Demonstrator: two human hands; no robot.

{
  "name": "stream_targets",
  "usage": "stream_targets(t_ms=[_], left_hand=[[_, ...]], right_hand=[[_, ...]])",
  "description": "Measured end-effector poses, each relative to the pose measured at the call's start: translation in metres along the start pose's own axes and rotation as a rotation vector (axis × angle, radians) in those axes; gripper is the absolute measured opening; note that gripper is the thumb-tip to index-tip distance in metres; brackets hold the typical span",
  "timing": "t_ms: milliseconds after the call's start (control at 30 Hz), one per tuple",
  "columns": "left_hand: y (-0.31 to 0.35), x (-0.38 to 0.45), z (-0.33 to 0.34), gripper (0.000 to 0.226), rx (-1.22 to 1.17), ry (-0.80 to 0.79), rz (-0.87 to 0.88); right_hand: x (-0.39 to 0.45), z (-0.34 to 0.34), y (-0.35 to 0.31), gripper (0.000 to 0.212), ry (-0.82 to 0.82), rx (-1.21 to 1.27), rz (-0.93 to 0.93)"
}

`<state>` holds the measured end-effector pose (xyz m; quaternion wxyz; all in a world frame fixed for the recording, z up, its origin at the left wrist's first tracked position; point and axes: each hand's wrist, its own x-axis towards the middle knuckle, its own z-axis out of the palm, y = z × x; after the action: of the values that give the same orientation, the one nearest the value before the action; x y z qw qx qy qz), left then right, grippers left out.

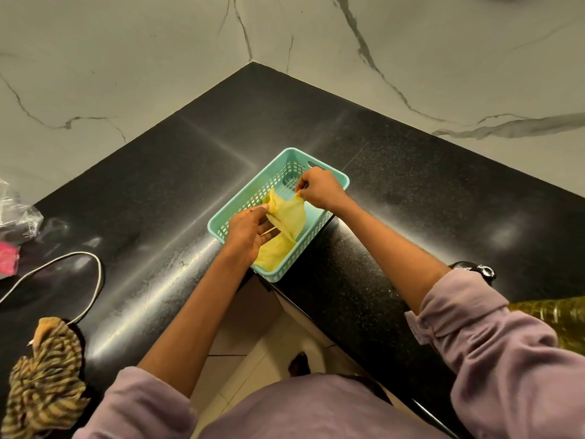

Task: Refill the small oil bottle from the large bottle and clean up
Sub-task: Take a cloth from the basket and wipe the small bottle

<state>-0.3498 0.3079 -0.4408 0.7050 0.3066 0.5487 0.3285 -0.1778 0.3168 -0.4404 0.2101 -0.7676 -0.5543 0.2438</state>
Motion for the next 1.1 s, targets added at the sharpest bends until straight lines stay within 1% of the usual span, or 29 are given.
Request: stream_targets(t_ms=[67, 133, 167, 200, 233, 267, 333, 367, 400, 433, 500, 567, 633, 733, 767, 800, 900, 933, 1000, 1100], left_hand=[[0.000, 0.001, 0.000, 0.011, -0.023, 0.002, -0.015], [0.001, 0.002, -0.001, 0.009, -0.027, -0.001, -0.014], [0.000, 0.003, 0.000, 0.009, -0.024, -0.001, -0.012], [0.000, 0.003, 0.000, 0.009, -0.017, 0.000, -0.008], [-0.001, 0.003, 0.000, 0.009, -0.009, 0.002, -0.001], [-0.001, 0.003, 0.001, 0.009, 0.003, 0.006, 0.007], [-0.003, 0.004, 0.002, 0.010, 0.034, 0.012, 0.031], [-0.003, 0.005, 0.002, 0.012, 0.053, 0.012, 0.043], [-0.003, 0.004, 0.002, 0.013, 0.071, 0.008, 0.055], [-0.002, 0.004, 0.002, 0.014, 0.087, 0.003, 0.065], [-0.002, 0.002, 0.001, 0.013, 0.105, 0.004, 0.074], [-0.001, 0.002, 0.000, 0.011, 0.104, 0.014, 0.068], [-0.001, 0.002, -0.001, 0.009, 0.097, 0.015, 0.059], [0.000, 0.002, -0.002, 0.008, 0.110, 0.006, 0.057], [0.001, 0.002, -0.001, 0.008, 0.121, 0.006, 0.063], [0.001, 0.002, -0.001, 0.009, 0.136, 0.010, 0.073], [0.001, -0.003, 0.000, 0.006, 0.211, 0.008, 0.132], [0.001, -0.004, 0.001, 0.009, 0.252, -0.006, 0.164], [0.000, -0.007, 0.002, 0.022, 0.357, -0.036, 0.242], [-0.003, -0.007, 0.003, 0.030, 0.532, -0.007, 0.381]], right_hand=[[-0.004, 0.001, 0.003, 0.023, 0.016, -0.084, 0.021], [-0.010, 0.001, 0.001, 0.028, 0.064, -0.226, -0.006], [-0.012, 0.001, -0.001, 0.028, 0.103, -0.280, -0.034], [-0.014, 0.001, -0.003, 0.023, 0.128, -0.276, -0.060], [-0.016, 0.000, -0.008, 0.019, 0.107, -0.200, -0.068], [-0.019, -0.002, -0.012, 0.028, 0.036, -0.077, -0.050], [-0.022, -0.003, -0.019, 0.051, -0.188, 0.191, 0.026], [-0.025, -0.002, -0.021, 0.057, -0.266, 0.283, 0.050], [-0.026, -0.002, -0.022, 0.057, -0.303, 0.337, 0.044], [-0.027, 0.000, -0.022, 0.051, -0.307, 0.365, 0.033], [-0.027, 0.001, -0.020, 0.033, -0.264, 0.404, 0.022], [-0.025, 0.002, -0.018, 0.023, -0.227, 0.427, 0.039], [-0.022, 0.003, -0.018, 0.021, -0.195, 0.356, 0.045], [-0.018, 0.004, -0.016, 0.021, -0.117, 0.167, 0.032], [-0.018, 0.003, -0.016, 0.020, -0.104, 0.153, 0.033], [-0.018, 0.002, -0.016, 0.020, -0.108, 0.176, 0.036], [-0.021, 0.001, -0.017, 0.019, -0.168, 0.349, 0.045], [-0.023, 0.000, -0.018, 0.018, -0.187, 0.396, 0.045], [-0.025, -0.001, -0.019, 0.017, -0.215, 0.452, 0.038], [-0.026, -0.002, -0.018, 0.017, -0.252, 0.489, 0.023]])
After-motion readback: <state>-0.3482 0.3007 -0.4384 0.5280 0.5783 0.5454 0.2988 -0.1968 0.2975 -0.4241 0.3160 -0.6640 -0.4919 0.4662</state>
